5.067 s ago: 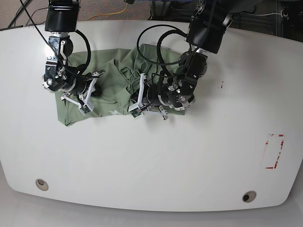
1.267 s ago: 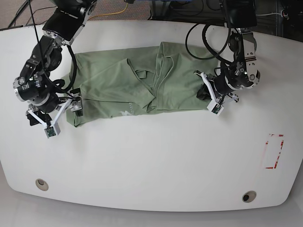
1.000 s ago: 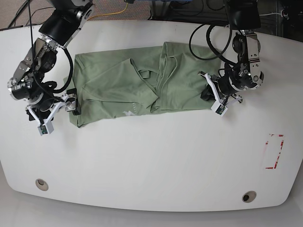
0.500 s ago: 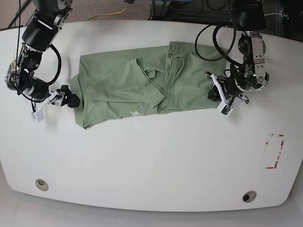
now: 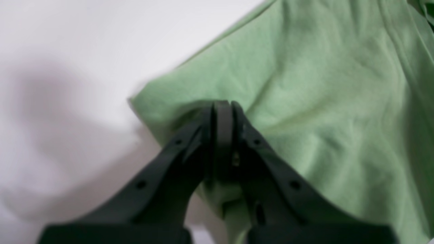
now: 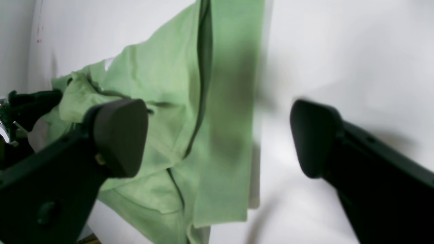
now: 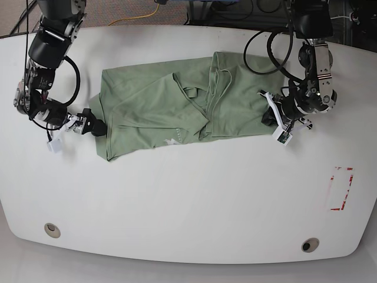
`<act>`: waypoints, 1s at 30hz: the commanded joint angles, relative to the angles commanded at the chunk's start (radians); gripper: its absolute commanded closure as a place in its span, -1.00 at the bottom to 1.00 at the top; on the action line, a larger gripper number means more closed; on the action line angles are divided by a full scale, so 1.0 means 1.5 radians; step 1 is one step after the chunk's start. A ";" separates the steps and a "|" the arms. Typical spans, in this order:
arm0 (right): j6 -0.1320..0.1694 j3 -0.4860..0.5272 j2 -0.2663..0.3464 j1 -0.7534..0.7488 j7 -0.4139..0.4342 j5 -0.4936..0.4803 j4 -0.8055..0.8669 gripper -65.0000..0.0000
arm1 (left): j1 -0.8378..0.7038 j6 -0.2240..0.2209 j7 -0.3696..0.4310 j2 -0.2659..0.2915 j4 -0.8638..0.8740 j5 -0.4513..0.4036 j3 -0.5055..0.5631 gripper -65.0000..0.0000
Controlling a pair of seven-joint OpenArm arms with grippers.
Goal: Layout the t-shirt on the table in an organized manner, then fold the t-shirt properly
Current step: 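Shift the right gripper to the opposite strip end and grasp it, then lift the strip end with the right gripper and fold it toward the left gripper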
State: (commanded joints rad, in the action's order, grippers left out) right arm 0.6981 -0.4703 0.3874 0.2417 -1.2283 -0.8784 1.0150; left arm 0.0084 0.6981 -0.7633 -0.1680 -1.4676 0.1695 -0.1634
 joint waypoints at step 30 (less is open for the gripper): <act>0.000 0.042 -0.060 -0.033 0.003 0.002 0.029 0.79 | 0.000 0.000 0.000 0.003 0.001 0.000 0.000 1.00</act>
State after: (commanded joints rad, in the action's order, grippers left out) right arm 0.6981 -0.4074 0.2969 0.1926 -1.2236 -0.8753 1.0579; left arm 0.0084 0.6981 -0.7633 -0.1634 -1.4661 0.1695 -0.1634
